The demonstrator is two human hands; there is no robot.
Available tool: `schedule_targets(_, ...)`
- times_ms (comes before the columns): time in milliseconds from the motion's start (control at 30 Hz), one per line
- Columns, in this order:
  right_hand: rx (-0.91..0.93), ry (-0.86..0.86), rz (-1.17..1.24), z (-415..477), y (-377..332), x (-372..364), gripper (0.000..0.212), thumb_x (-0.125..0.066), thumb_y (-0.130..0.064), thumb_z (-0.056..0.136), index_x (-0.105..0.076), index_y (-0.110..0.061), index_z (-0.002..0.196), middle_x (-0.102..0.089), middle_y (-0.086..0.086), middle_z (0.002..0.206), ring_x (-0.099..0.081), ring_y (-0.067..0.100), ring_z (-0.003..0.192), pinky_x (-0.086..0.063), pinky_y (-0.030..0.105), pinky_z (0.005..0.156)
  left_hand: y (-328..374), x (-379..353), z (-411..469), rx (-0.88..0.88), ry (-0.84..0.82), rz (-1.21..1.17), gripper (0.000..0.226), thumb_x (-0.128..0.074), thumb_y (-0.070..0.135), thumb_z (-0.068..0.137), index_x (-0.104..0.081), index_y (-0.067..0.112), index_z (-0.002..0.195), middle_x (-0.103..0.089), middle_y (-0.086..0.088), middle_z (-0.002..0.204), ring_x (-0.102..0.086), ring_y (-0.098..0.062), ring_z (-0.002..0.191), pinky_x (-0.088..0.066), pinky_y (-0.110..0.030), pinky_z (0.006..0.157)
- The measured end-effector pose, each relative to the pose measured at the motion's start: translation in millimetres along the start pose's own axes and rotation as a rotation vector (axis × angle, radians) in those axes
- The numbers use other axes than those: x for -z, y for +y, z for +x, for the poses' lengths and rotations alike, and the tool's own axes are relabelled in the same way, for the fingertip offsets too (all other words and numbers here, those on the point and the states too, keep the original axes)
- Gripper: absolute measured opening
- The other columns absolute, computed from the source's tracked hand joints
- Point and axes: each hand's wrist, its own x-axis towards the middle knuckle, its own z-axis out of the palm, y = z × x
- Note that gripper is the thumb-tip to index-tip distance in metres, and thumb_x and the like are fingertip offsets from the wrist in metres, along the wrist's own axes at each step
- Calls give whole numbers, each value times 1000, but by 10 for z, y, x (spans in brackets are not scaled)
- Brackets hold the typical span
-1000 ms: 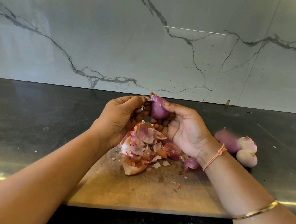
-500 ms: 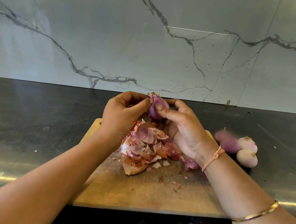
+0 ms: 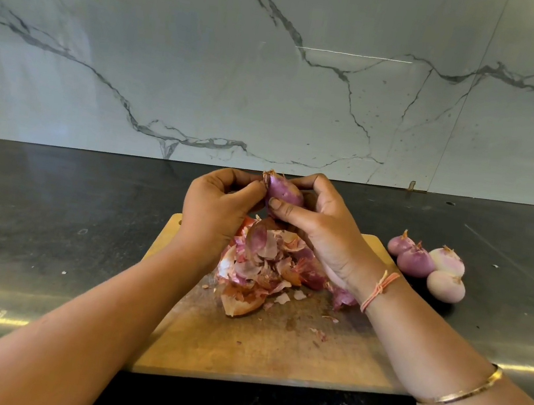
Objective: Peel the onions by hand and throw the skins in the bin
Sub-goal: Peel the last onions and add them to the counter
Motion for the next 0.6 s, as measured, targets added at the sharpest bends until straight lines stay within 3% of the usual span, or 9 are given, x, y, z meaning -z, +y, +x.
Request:
schedule_targets(333, 21, 7, -6, 22, 23, 9, 53, -76, -33, 63, -59, -12, 108, -68, 12, 109, -66, 26, 103, -51, 47, 96, -5, 22, 19, -7, -15, -18, 16, -65, 9, 87, -70, 18, 74, -72, 1, 72, -69, -16, 77, -58, -30, 78)
schedule_targets(600, 27, -1, 29, 30, 37, 37, 38, -77, -18, 76, -59, -11, 109, -67, 13, 109, -66, 27, 103, -51, 47, 97, 2, 18, 13, 28, -15, -45, 15, -64, 7, 87, -70, 16, 76, -71, -3, 74, -67, -16, 74, -58, -31, 78)
